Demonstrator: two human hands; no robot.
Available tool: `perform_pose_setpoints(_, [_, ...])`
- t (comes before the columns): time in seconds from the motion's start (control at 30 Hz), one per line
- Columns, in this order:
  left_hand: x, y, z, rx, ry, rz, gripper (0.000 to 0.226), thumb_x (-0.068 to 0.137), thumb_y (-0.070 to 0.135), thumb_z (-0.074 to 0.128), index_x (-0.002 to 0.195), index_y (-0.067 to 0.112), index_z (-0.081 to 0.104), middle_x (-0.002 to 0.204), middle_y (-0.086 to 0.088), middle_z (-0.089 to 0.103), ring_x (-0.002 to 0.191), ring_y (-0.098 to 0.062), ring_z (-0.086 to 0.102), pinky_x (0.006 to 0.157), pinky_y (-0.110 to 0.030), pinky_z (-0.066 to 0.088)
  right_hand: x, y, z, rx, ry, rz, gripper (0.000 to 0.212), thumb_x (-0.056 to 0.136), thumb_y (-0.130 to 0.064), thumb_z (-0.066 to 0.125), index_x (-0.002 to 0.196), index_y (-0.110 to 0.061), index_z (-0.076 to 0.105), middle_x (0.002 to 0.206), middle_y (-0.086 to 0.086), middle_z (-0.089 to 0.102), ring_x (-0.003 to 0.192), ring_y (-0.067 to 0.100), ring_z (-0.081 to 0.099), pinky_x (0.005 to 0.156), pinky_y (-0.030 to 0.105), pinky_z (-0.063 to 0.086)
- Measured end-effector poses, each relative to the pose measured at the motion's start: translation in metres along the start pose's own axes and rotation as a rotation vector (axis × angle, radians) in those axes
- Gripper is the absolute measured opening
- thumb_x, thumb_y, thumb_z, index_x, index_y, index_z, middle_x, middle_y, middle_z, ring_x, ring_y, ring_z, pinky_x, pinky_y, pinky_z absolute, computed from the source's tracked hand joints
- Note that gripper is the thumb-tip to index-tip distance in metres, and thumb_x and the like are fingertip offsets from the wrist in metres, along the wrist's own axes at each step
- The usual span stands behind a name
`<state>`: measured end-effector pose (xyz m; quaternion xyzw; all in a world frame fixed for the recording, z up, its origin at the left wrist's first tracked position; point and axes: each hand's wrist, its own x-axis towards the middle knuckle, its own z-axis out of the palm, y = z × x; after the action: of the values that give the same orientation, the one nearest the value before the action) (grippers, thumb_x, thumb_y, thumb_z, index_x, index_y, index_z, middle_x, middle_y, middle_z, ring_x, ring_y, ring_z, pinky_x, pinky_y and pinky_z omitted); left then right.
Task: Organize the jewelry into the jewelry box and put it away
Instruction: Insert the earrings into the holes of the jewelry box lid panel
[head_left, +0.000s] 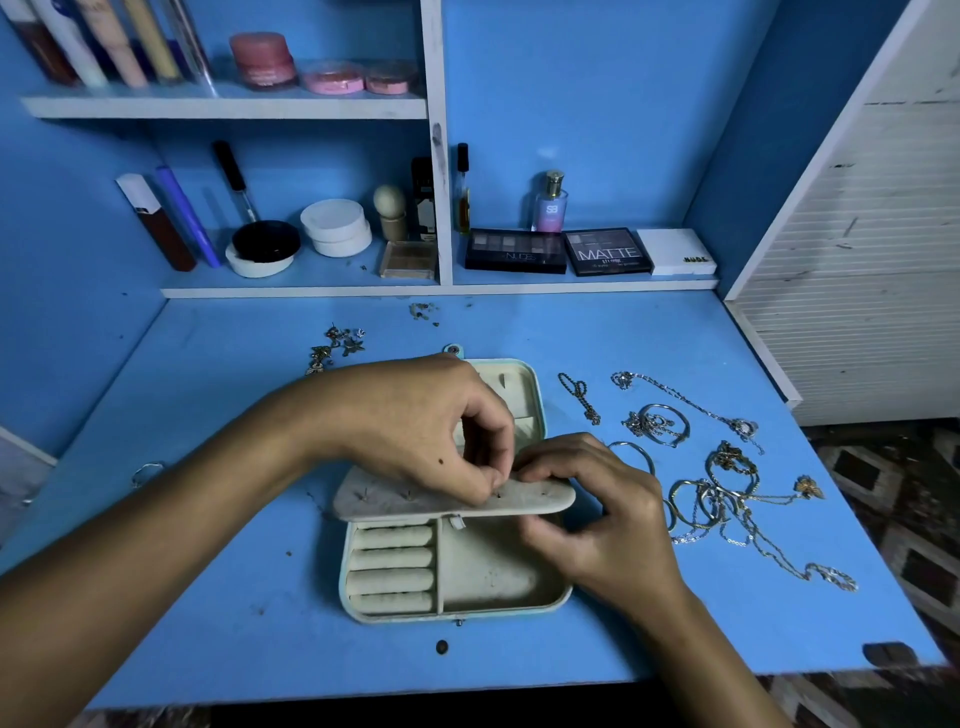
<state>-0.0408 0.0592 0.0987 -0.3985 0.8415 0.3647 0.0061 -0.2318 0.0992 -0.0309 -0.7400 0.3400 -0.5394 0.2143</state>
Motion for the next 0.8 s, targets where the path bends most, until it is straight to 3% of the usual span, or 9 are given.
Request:
perform_pose_setpoints(0.13, [0.0011, 0.0027, 0.0, 0.014, -0.042, -0.021, 0.012, 0.075, 0.018, 0.07, 0.077, 0.03, 0.071, 0.08, 0.014, 0.071, 0.081, -0.007, 0.066, 0.08, -0.036, 0.054, -0.0004, 0.0013, -0.0005, -0.004, -0.015, -0.003, 0.015, 0.072, -0.009, 0.078, 0.082, -0.001, 0.071, 0.09, 0.002, 0.073, 0.087, 0.022, 0.07, 0.073, 0.04, 0.054])
perform_pose_setpoints(0.23, [0.0011, 0.0034, 0.0003, 0.009, -0.057, -0.025, 0.012, 0.073, 0.018, 0.07, 0.076, 0.03, 0.07, 0.078, 0.013, 0.07, 0.079, -0.008, 0.066, 0.078, -0.041, 0.055, -0.0006, 0.0022, -0.0006, -0.011, -0.02, -0.011, 0.017, 0.068, -0.003, 0.081, 0.083, 0.0, 0.072, 0.09, 0.003, 0.073, 0.087, 0.023, 0.07, 0.073, 0.04, 0.054])
perform_pose_setpoints(0.53, [0.0031, 0.0058, 0.0026, 0.01, -0.066, -0.051, 0.012, 0.072, 0.015, 0.072, 0.076, 0.026, 0.071, 0.075, 0.01, 0.07, 0.073, -0.007, 0.065, 0.072, -0.032, 0.057, -0.0006, 0.0011, -0.0014, -0.014, -0.024, -0.021, 0.016, 0.069, -0.002, 0.081, 0.082, 0.001, 0.072, 0.09, 0.003, 0.073, 0.087, 0.022, 0.07, 0.072, 0.039, 0.055])
perform_pose_setpoints(0.8, [0.0052, 0.0059, 0.0028, -0.024, -0.08, -0.073, 0.012, 0.073, 0.012, 0.072, 0.076, 0.024, 0.071, 0.068, 0.012, 0.067, 0.062, 0.004, 0.056, 0.062, -0.019, 0.049, -0.0012, 0.0022, -0.0015, -0.023, -0.021, -0.047, 0.018, 0.068, -0.001, 0.083, 0.083, 0.001, 0.073, 0.091, 0.003, 0.074, 0.088, 0.021, 0.07, 0.073, 0.036, 0.055])
